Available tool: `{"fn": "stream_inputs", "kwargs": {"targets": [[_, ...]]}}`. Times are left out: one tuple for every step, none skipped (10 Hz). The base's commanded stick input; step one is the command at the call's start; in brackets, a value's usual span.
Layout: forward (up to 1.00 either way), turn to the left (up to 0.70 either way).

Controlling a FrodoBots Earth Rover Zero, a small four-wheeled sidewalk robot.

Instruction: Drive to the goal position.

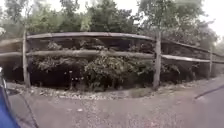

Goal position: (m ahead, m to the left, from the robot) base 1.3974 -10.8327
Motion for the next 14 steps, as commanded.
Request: {"fn": "stream_inputs", "kwargs": {"targets": [[-0.70,0.35],[-0.70,0.35],[-0.70,0.35],[-0.70,0.35],[-0.70,0.35],[-0.70,0.35],[-0.70,0.35],[-0.70,0.35],[-0.70,0.35],[-0.70,0.35],[-0.70,0.35],[-0.70,0.35],[-0.70,0.35],[-0.70,0.35]]}}
